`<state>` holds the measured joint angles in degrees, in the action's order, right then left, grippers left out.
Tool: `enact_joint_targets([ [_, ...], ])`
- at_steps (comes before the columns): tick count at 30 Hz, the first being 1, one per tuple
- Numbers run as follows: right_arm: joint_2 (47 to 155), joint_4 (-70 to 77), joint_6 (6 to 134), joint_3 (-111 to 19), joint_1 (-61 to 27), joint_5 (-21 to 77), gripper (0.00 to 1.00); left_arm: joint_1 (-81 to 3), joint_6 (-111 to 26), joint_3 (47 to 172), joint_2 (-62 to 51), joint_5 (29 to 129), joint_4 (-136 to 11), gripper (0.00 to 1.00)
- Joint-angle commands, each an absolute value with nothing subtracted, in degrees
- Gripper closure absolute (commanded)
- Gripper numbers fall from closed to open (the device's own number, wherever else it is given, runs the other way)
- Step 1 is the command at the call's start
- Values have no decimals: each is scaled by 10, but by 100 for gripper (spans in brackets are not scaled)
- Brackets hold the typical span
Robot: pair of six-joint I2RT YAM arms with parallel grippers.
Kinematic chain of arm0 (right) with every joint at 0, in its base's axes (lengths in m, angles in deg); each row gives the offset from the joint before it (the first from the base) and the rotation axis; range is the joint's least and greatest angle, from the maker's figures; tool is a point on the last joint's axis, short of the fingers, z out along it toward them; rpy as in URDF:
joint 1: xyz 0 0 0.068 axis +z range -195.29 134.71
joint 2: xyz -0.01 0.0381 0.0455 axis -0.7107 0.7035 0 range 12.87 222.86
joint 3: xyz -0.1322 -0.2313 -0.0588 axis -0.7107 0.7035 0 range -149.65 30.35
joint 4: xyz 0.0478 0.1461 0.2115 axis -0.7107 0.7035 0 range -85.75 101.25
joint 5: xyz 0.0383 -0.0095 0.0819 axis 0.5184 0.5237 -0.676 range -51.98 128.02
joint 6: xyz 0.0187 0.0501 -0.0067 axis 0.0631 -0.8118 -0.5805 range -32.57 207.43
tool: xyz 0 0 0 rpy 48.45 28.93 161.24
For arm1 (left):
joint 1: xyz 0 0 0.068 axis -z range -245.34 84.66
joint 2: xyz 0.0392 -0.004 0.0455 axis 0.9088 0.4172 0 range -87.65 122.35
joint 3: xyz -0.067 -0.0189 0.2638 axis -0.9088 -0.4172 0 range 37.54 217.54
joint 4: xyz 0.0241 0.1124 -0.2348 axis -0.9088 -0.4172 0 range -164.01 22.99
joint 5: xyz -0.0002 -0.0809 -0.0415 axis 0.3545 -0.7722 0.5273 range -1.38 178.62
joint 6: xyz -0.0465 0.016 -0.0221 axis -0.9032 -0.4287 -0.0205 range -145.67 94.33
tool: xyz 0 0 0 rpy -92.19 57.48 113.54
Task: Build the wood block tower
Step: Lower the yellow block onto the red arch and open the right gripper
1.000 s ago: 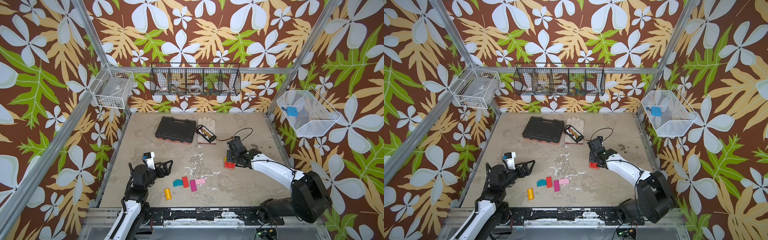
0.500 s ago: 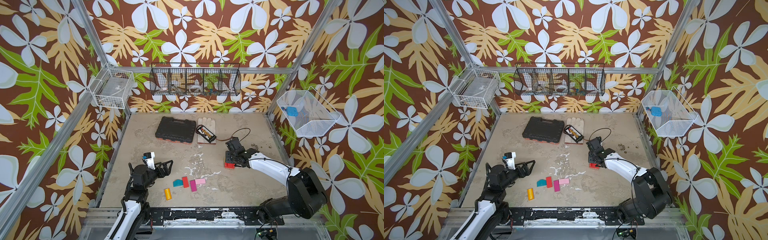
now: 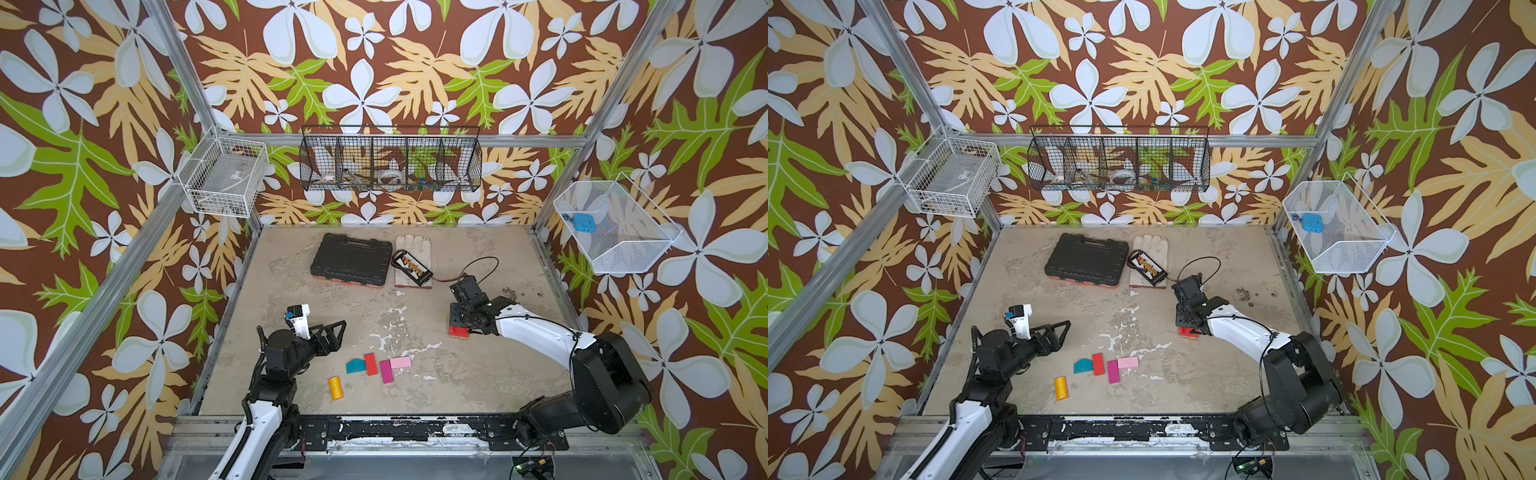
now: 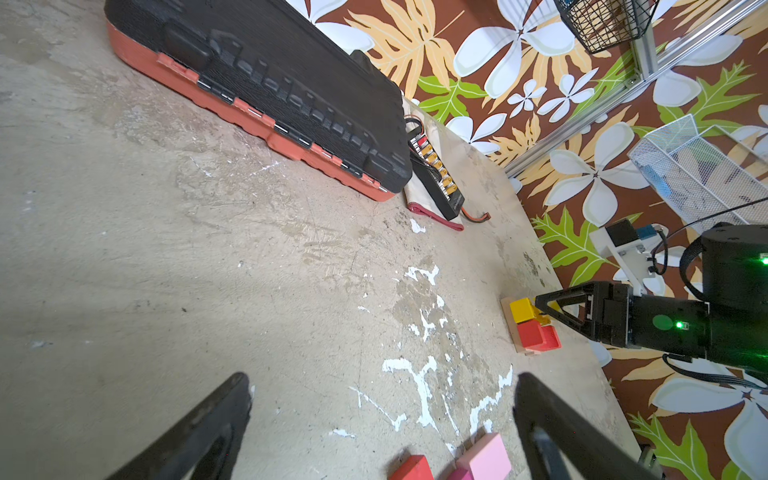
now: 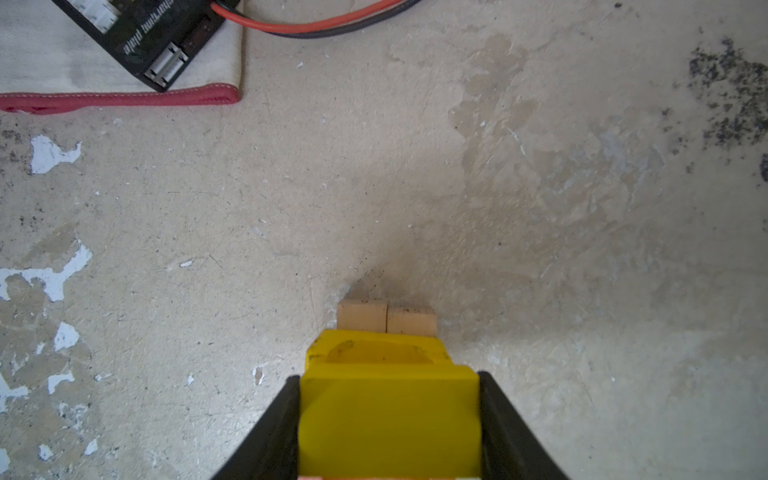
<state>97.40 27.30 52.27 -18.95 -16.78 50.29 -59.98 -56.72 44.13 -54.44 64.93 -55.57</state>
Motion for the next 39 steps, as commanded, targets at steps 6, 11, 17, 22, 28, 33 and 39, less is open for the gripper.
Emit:
enact_joint_targets([
  [6, 978, 265, 520, -193, -168, 504, 45, -601, -569, 440, -546, 645, -543, 0],
  [11, 978, 266, 519, -193, -168, 505, 41, -600, -569, 439, -546, 645, -542, 0],
  [17, 982, 266, 519, -194, -168, 503, 35, -600, -569, 439, -547, 645, -543, 0],
  [22, 982, 267, 519, -195, -168, 502, 34, -601, -570, 440, -546, 645, -543, 0],
  [28, 982, 267, 517, -194, -168, 504, 35, -601, -570, 440, -548, 645, -542, 0],
  [33, 978, 267, 515, -192, -168, 503, 37, -600, -570, 440, -548, 645, -543, 0],
  [39, 974, 267, 515, -190, -168, 501, 36, -600, -570, 439, -548, 645, -542, 0],
])
